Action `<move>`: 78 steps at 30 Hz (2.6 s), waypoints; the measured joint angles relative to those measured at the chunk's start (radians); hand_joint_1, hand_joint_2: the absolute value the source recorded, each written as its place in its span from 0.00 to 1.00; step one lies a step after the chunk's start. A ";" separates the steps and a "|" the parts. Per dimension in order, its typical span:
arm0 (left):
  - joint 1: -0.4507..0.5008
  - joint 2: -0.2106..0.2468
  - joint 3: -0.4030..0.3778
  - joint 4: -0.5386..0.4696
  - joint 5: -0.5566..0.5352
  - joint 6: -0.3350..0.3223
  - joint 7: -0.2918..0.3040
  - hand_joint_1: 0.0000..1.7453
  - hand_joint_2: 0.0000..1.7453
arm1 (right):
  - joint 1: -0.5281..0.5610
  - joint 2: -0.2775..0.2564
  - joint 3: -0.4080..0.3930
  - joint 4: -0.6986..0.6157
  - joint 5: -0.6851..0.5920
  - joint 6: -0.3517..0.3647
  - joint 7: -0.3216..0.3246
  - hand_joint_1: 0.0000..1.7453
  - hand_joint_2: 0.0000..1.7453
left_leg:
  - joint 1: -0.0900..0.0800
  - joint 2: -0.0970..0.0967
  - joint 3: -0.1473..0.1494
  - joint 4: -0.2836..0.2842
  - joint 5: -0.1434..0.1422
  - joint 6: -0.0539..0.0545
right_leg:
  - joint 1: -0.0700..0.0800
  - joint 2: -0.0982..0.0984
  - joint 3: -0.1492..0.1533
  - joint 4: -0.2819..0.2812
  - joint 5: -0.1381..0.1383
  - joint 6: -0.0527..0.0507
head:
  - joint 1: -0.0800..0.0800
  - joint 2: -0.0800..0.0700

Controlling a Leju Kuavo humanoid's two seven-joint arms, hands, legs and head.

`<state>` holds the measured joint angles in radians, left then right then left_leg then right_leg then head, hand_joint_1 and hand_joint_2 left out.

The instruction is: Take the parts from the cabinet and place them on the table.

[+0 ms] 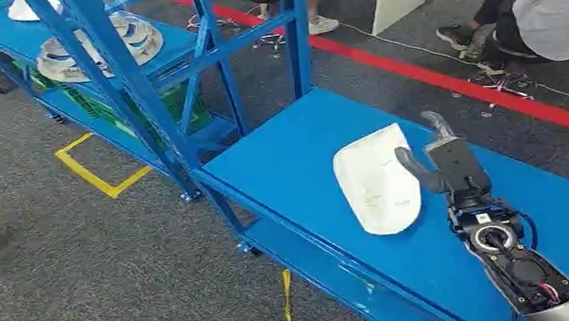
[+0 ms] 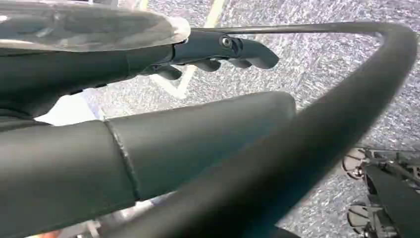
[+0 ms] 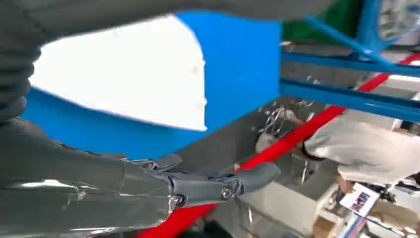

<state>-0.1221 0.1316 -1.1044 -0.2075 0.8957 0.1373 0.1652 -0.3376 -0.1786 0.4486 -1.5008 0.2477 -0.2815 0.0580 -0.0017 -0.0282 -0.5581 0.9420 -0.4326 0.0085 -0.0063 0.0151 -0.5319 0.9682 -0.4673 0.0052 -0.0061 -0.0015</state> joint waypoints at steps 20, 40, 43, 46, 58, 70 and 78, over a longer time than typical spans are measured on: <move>0.006 0.002 0.000 0.000 0.011 -0.008 -0.010 0.00 0.00 | 0.033 -0.080 0.002 -0.205 0.279 0.114 0.197 0.00 1.00 | 0.001 0.000 0.002 -0.004 -0.002 -0.019 | -0.001 -0.001 0.003 -0.002 -0.003 -0.005 | -0.008 0.000; 0.006 0.019 0.000 0.000 0.032 -0.010 0.002 0.00 0.00 | 0.095 -0.244 0.063 -0.365 0.258 0.504 0.355 0.00 1.00 | -0.001 0.000 0.002 -0.004 -0.002 -0.018 | -0.001 -0.001 0.003 -0.002 -0.003 -0.005 | -0.008 0.000; 0.006 0.019 0.000 0.000 0.029 -0.011 0.005 0.00 0.00 | 0.092 -0.263 0.077 -0.371 0.231 0.516 0.356 0.00 1.00 | -0.001 0.000 0.002 -0.004 -0.002 -0.018 | -0.001 -0.001 0.003 -0.002 -0.003 -0.005 | -0.008 0.000; 0.006 0.022 0.000 0.000 0.029 -0.011 0.009 0.00 0.00 | 0.090 -0.279 0.087 -0.381 0.213 0.533 0.377 0.00 1.00 | -0.001 0.000 0.002 -0.004 -0.002 -0.018 | -0.001 -0.001 0.003 -0.002 -0.003 -0.005 | -0.008 0.000; 0.006 0.024 0.000 0.000 0.018 -0.009 0.018 0.00 0.00 | 0.077 -0.327 0.136 -0.378 0.242 0.612 0.460 0.00 1.00 | -0.001 0.000 0.002 -0.004 -0.002 -0.018 | -0.001 -0.001 0.003 -0.002 -0.003 -0.005 | -0.007 0.000; 0.006 0.024 0.000 0.000 0.018 -0.008 0.018 0.00 0.00 | 0.072 -0.341 0.173 -0.372 0.246 0.612 0.463 0.00 1.00 | -0.001 0.000 0.002 -0.004 -0.002 -0.018 | -0.001 -0.001 0.003 -0.002 -0.003 -0.005 | -0.006 0.000; 0.005 0.024 -0.001 0.000 0.019 -0.009 0.018 0.00 0.00 | 0.052 -0.349 0.185 -0.347 0.286 0.620 0.503 0.00 1.00 | -0.001 0.000 0.002 -0.004 -0.002 -0.018 | -0.001 -0.001 0.003 -0.002 -0.003 -0.005 | -0.007 0.000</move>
<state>-0.1168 0.1556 -1.1055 -0.2075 0.9144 0.1282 0.1831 -0.2858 -0.5272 0.6336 -1.8479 0.5333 0.3380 0.5608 -0.0030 -0.0283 -0.5564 0.9380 -0.4348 -0.0096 -0.0076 0.0141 -0.5284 0.9658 -0.4703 0.0000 -0.0134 -0.0015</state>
